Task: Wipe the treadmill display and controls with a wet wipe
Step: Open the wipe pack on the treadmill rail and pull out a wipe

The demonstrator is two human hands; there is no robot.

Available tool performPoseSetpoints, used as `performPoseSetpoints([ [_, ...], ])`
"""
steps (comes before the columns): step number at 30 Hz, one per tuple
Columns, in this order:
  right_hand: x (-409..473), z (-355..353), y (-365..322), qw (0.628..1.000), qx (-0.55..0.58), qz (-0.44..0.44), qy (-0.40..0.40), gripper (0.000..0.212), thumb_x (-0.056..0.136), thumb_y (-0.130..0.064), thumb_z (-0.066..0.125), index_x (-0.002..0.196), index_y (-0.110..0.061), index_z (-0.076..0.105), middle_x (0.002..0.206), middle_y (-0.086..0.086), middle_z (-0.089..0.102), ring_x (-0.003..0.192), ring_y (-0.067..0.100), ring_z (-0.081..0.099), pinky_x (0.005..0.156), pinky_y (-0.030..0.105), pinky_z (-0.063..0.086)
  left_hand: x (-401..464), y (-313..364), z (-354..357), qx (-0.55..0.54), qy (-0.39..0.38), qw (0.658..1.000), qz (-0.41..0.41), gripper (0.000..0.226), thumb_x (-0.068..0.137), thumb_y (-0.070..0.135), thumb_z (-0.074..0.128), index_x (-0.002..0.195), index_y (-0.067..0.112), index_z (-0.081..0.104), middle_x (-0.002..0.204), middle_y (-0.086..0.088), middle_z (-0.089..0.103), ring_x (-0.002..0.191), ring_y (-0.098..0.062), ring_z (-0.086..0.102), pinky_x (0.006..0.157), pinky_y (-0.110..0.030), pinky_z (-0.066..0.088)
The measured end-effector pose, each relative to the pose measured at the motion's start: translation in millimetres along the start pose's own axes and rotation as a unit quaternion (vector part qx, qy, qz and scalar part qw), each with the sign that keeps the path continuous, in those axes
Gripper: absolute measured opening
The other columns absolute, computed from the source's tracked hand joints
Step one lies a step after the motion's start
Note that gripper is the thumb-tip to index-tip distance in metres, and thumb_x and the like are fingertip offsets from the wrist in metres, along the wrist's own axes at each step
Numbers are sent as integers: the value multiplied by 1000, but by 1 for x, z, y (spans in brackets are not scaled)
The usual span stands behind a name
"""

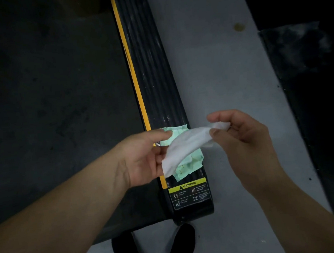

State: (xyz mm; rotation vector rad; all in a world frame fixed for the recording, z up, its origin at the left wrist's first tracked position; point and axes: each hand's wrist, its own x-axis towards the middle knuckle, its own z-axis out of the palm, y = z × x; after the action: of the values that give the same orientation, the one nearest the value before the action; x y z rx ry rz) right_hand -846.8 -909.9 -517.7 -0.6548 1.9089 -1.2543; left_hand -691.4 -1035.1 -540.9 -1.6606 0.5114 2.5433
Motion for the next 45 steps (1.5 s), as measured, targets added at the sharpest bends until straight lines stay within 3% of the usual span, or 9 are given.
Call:
performPoseSetpoints([
  [8, 2, -6, 2, 998, -53, 14, 13, 30, 90, 2, 67, 105, -24, 71, 76, -4, 70, 56, -5, 61, 49, 9, 45, -3, 5, 0, 130, 5, 972, 195, 39, 85, -3, 73, 114, 22, 77, 103, -4, 75, 89, -17, 71, 83, -32, 61],
  [13, 6, -8, 11, 991, -134, 0, 11, 37, 85, -6, 76, 103, -37, 67, 100, -11, 70, 77, -1, 65, 61, 8, 49, -3, 4, 3, 429, 99, 842, 311, 35, 84, 6, 79, 109, 30, 77, 106, 11, 70, 90, -5, 67, 81, -18, 56],
  [16, 7, -10, 15, 973, -227, -42, 16, 21, 85, -17, 75, 86, -37, 69, 95, -11, 61, 81, -2, 59, 66, 3, 41, -6, 5, 0, 463, 127, 801, 358, 14, 88, 19, 78, 97, 30, 80, 92, 16, 73, 83, 2, 66, 70, -15, 52],
  [19, 12, -12, 14, 982, -184, -25, 22, 9, 87, -19, 74, 80, -25, 70, 99, -9, 60, 88, 1, 59, 73, 10, 44, -9, 10, -5, 416, 109, 827, 362, 4, 86, 23, 80, 84, 26, 80, 82, 12, 74, 76, 1, 65, 67, -16, 47],
  [23, 17, -11, 4, 997, 26, 68, -36, 10, 97, -14, 64, 92, -14, 73, 84, -4, 74, 80, 8, 68, 73, 19, 54, -12, 19, -9, 279, 40, 915, 289, 12, 89, 16, 72, 96, 8, 78, 100, -3, 77, 93, -13, 68, 88, -28, 50],
  [27, 20, -6, 2, 988, 92, 122, -27, 14, 101, -17, 59, 101, -14, 73, 102, 4, 79, 101, 28, 74, 88, 52, 61, -12, 20, -5, 169, -10, 961, 217, 31, 98, 16, 58, 117, -7, 63, 106, -18, 69, 99, -31, 66, 98, -48, 53],
  [34, 24, -6, -3, 989, 69, 106, -74, 15, 102, -15, 58, 105, -10, 71, 99, 8, 78, 92, 26, 74, 74, 41, 58, -15, 22, -6, 209, -68, 959, 181, 29, 82, 43, 67, 95, 17, 72, 91, -5, 69, 84, -21, 69, 90, -45, 56],
  [38, 30, -10, -10, 982, 79, 107, -137, 14, 99, -13, 60, 105, -5, 70, 92, 11, 77, 81, 22, 73, 64, 32, 56, -17, 25, -5, 271, -132, 944, 133, 16, 82, 34, 76, 85, 18, 77, 82, -3, 72, 73, -15, 69, 60, -25, 54],
  [45, 15, 5, 10, 866, 371, 294, -159, 67, 94, -47, 56, 140, 2, 52, 135, 22, 65, 125, 36, 64, 103, 46, 55, -6, 4, -5, 186, -50, 960, 202, 36, 83, 22, 76, 110, -1, 71, 109, -18, 75, 95, -28, 70, 80, -39, 53],
])
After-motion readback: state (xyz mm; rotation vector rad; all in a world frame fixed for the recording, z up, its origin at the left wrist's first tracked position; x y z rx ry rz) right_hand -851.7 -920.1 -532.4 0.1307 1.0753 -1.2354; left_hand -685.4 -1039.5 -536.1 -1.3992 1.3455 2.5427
